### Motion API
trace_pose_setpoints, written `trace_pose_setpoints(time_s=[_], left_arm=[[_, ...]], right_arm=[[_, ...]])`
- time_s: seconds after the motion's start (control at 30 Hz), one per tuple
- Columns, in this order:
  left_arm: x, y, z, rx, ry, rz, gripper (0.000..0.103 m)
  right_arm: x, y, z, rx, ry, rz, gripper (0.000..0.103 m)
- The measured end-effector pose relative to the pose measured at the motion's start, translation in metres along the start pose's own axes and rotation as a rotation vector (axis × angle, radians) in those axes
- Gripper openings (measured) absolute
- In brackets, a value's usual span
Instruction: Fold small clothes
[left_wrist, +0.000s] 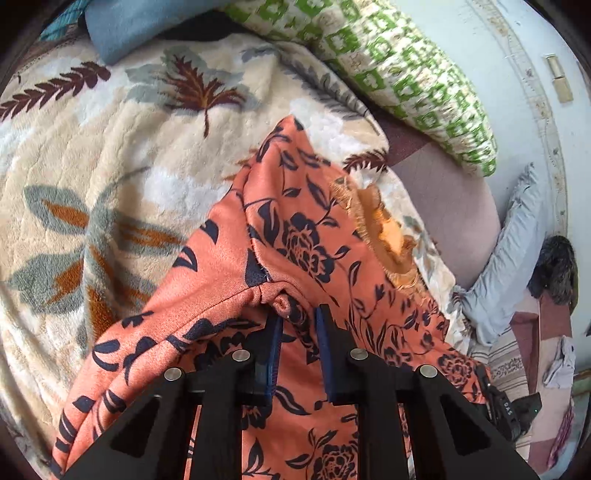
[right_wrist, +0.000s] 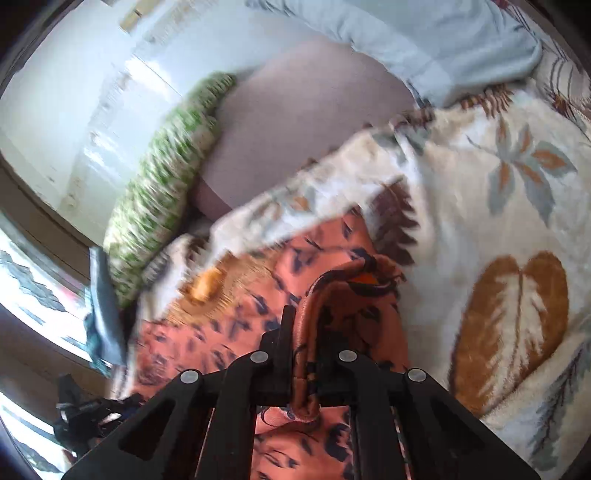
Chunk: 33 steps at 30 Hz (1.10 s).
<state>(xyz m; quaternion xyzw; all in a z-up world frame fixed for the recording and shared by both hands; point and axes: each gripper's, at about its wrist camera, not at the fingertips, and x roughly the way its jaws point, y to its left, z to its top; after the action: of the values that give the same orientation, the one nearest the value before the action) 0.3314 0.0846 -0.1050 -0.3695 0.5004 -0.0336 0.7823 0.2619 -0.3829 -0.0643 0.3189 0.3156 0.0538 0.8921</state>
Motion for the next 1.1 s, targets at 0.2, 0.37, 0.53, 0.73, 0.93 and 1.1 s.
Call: trace_pose_setpoints(time_s=[0.2,0.37,0.53,0.73,0.93,1.1], left_arm=[[0.04,0.013,-0.011,0.037,0.07,0.167,0.02],[0.017,0.009,-0.013,0.029,0.103,0.12,0.026],[-0.037,0.01,-0.023,0.127,0.104,0.084,0.035],[-0.098,0.036,-0.044,0.241,0.048,0.18,0.058],[-0.122,0.073,-0.069,0.228,0.113,0.168,0.058],[-0.118,0.095,-0.079,0.234,0.17,0.187,0.058]], right_arm=[[0.059,-0.042,-0.012,-0.009,0.207,-0.205,0.012],[0.037,-0.049,-0.026,-0.006,0.2,-0.189,0.017],[-0.026,-0.036,-0.034,-0.021,0.177,-0.13,0.036],[-0.089,-0.043,-0.075,-0.045,0.218,-0.137,0.049],[-0.125,-0.077,-0.117,0.009,0.264,-0.189,0.05],[-0.135,-0.096,-0.143,0.033,0.33,-0.196,0.052]])
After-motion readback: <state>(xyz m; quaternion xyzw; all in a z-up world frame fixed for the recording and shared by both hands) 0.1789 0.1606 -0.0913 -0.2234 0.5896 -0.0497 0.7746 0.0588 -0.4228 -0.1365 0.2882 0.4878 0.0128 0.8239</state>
